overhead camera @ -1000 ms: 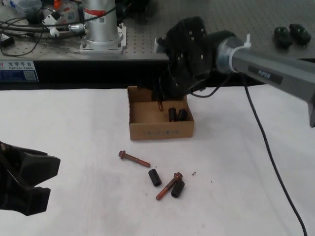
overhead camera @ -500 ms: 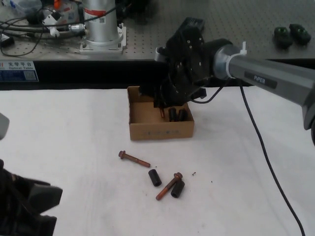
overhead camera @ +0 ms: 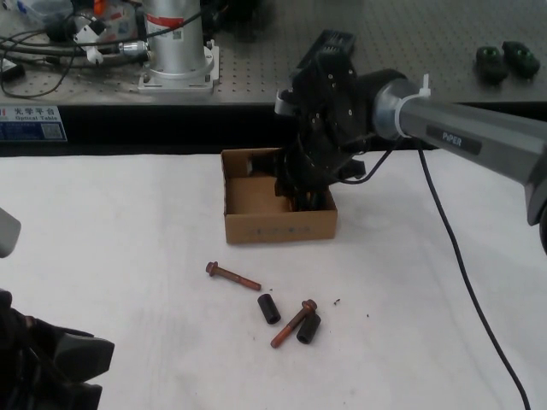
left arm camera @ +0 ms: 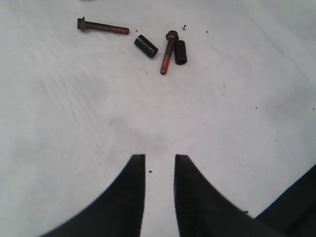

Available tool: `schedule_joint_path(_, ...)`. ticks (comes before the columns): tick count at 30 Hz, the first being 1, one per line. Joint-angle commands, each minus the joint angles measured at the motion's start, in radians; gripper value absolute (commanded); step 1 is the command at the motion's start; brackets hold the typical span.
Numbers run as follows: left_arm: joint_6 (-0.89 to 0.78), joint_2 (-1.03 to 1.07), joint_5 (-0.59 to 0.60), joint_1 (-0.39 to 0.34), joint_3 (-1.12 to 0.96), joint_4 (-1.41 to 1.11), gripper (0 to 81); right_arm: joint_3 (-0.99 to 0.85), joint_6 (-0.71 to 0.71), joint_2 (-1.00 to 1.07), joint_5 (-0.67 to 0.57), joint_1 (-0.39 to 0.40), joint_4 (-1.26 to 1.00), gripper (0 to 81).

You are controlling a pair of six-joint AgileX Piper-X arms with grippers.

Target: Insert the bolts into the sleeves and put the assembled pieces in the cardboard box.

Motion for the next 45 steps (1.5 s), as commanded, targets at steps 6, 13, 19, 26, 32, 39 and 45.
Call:
schedule_joint_path(6, -0.012, -0.005, 0.010, 0.003, -0.001, 0.001, 15.8, -0.007, 0.000, -0.001, -0.009, -0.008, 0.018, 18.1)
schedule_joint_path(13, -0.020, -0.005, 0.010, 0.003, -0.001, 0.001, 15.8, -0.007, 0.000, -0.008, -0.029, -0.008, 0.016, 18.1)
schedule_joint_path(19, -0.020, -0.005, 0.010, 0.003, -0.001, 0.001, 15.8, -0.007, -0.015, -0.008, -0.036, -0.008, 0.025, 18.1)
schedule_joint_path(26, -0.020, -0.005, 0.033, 0.003, -0.001, 0.001, 15.8, -0.007, -0.015, -0.008, -0.043, -0.008, 0.025, 33.0)
schedule_joint_path(32, -0.020, -0.005, 0.033, 0.003, -0.001, 0.001, 15.8, -0.007, -0.075, -0.031, -0.044, -0.006, 0.037, 30.4)
schedule_joint_path(39, -0.011, -0.005, 0.024, 0.003, -0.001, 0.001, 15.8, -0.007, -0.282, -0.147, -0.008, -0.005, 0.127, 30.4)
schedule_joint_path(45, -0.004, -0.005, 0.024, 0.003, -0.001, 0.001, 15.8, -0.007, -0.375, -0.238, -0.025, 0.005, 0.254, 30.4)
